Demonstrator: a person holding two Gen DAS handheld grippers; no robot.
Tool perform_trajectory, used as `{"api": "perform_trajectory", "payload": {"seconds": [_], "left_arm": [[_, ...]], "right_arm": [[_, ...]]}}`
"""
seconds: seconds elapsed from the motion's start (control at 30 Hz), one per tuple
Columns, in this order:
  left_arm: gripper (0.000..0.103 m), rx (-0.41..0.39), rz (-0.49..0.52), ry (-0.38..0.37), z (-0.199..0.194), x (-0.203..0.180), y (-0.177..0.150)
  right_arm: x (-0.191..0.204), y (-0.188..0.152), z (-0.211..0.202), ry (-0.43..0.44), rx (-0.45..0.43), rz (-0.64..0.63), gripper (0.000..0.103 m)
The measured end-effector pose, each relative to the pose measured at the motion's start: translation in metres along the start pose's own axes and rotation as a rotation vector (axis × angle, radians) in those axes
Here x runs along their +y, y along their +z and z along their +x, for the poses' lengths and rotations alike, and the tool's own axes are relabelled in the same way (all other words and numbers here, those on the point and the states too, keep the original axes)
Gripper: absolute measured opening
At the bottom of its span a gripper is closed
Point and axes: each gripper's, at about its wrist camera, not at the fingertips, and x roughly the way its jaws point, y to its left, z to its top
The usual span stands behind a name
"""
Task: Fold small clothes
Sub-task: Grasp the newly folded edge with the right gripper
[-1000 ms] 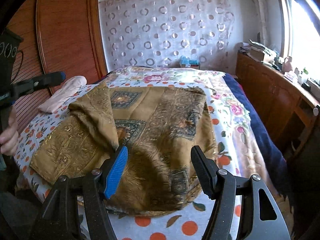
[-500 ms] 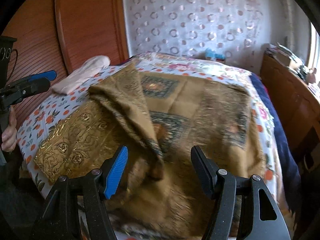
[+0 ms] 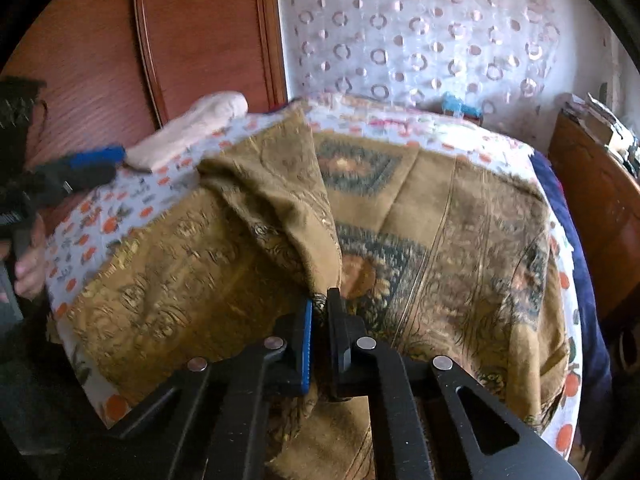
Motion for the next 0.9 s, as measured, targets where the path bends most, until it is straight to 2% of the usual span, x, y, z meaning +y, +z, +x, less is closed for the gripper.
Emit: {"api": "perform_trajectory", "payload": {"seconds": [0.2,0.4,0.5,0.7,0.9], "left_arm": [[0.069,-0.009,-0.003,-0.001,0.000,0.003,-0.001],[0.069,-0.017,-0.008,-0.006,0.000,0.003,-0.002],[0.069,-0.012,-0.003,-0.011,0.002,0.000,-0.002],[0.069,-0.010,0.010,-0.019,0.004,-0.008,-0.001],[0.069,-0.002,0.025,-0.014,0.005,-0.013,-0.002]], "right_arm": [[0.005,0.014,-0.041,-0.028,-0.127,-0.041,0.005],[-0.005,0.009,-0.070,-0.127,-0.178,-0.057,0.005],[-0.017,0.000,-0.075,-0.190,-0.163,-0.041,0.005],[-0.046,-0.020,-0.067,-0.260,-0.097,0.031,0.005],[-0.060,-0.030,-0.040,-0.266,-0.006,0.092,0.005]]}}
